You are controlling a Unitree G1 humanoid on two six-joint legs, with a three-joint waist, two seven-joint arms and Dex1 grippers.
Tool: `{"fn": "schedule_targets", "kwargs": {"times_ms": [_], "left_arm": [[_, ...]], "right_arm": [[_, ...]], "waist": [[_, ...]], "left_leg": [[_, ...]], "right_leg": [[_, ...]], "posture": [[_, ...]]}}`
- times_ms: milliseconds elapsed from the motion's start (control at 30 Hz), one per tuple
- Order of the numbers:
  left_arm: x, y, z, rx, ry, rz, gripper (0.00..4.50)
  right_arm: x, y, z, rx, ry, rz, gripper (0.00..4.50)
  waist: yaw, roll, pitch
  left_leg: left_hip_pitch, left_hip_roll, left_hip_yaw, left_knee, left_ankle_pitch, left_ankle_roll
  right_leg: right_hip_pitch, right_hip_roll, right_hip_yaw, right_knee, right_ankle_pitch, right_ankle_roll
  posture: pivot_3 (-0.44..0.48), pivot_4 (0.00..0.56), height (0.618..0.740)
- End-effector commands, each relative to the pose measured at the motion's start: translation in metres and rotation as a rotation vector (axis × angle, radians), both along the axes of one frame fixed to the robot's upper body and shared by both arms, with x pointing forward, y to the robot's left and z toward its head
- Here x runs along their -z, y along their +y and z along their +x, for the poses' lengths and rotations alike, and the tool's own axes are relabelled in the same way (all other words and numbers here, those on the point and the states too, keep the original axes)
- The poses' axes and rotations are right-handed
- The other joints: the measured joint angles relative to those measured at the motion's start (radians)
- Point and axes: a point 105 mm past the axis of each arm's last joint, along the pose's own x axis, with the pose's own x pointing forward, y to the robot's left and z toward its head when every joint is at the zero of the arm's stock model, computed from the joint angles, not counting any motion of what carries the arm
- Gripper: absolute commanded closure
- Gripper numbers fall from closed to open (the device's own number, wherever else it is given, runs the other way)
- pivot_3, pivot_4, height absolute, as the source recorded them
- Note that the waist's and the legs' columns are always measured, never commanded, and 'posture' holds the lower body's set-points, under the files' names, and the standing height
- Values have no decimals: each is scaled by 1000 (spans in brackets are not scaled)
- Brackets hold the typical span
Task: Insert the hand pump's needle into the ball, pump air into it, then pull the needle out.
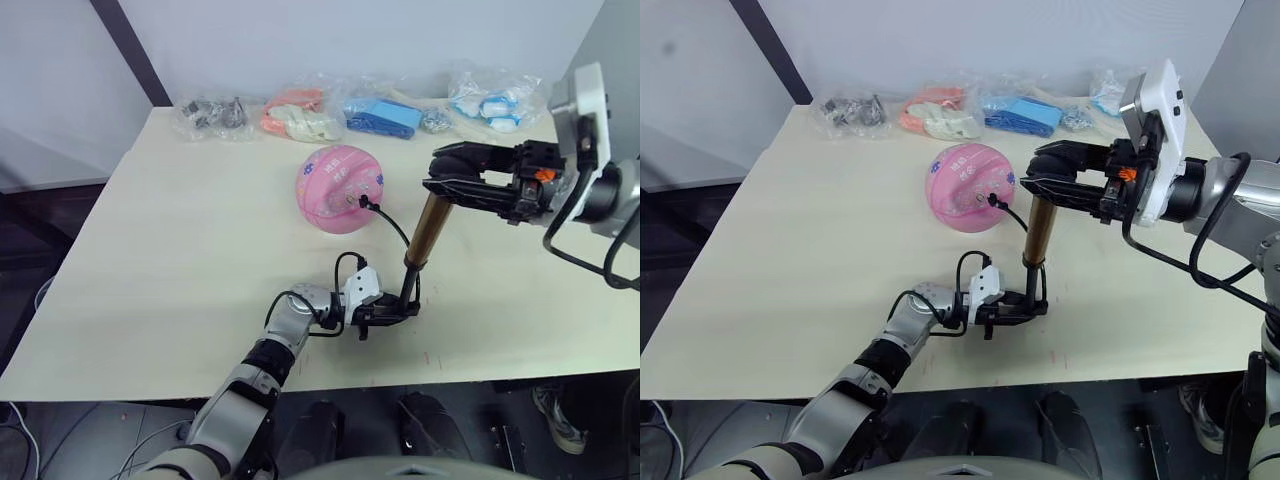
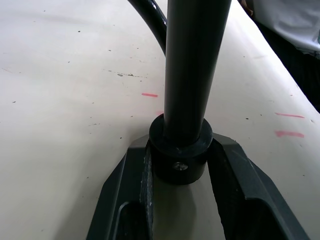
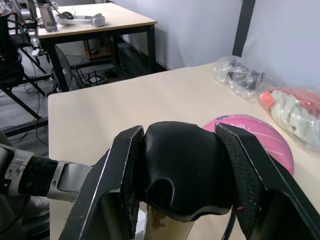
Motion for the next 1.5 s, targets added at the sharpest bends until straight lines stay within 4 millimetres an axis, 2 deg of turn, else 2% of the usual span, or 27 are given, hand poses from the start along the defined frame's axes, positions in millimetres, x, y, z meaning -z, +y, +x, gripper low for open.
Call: {"fn": "schedule_targets", "kwargs": {"times_ms": [33, 100, 200, 333, 700, 1100, 1233, 1500], "left_arm": [[13, 1, -6, 9, 37, 36, 3384], [13, 1, -6, 9, 36, 37, 3384], [13, 1, -6, 12, 33, 38, 3384], [13, 1, -7, 13, 30, 41, 3384], [12, 1, -5, 8, 21, 43, 3384], [10, 2, -1, 7, 14, 46, 3384], [10, 3, -1, 4, 15, 47, 3384], [12, 6, -2, 7, 21, 52, 3384]], "right_arm": [[-26, -2, -11, -16, -102, 36, 2689], [-20, 0, -11, -18, -88, 20, 2689], [4, 4, -10, -20, -32, -17, 2689], [23, 7, -9, -18, 2, -38, 2689], [98, 12, -3, 15, 115, -108, 2689], [157, 24, -5, 30, 140, -148, 2689], [157, 25, -7, 30, 123, -134, 2689], [106, 16, -1, 23, 28, -84, 2689]], "waist": [[0, 0, 0], [1, 0, 0], [2, 0, 0], [3, 0, 0], [2, -2, -2], [-1, -2, -2], [-1, -2, -2], [-3, -2, -2]], "left_leg": [[0, 0, 0, 0, 0, 0], [0, 0, 0, 0, 0, 0], [0, 0, 0, 0, 0, 0], [1, 0, 0, 0, 0, 0], [3, 0, 0, 0, 0, 0], [4, -1, 1, 0, 1, -2], [5, -1, 0, 0, 1, -2], [4, -1, 0, 0, 1, -2]], "right_leg": [[0, 0, 0, 0, 0, 0], [0, 0, 0, 0, 0, 0], [0, 0, 0, 0, 0, 0], [0, 0, 0, 0, 0, 0], [3, 1, 0, 0, 0, 0], [4, 1, -1, 0, 0, 0], [4, 1, 0, -1, 0, 0], [5, 2, -1, -1, 0, 0]], "posture": [[0, 150, 740], [0, 150, 740], [0, 150, 740], [0, 150, 740], [0, 150, 740], [0, 150, 740], [0, 150, 740], [0, 150, 740]]}}
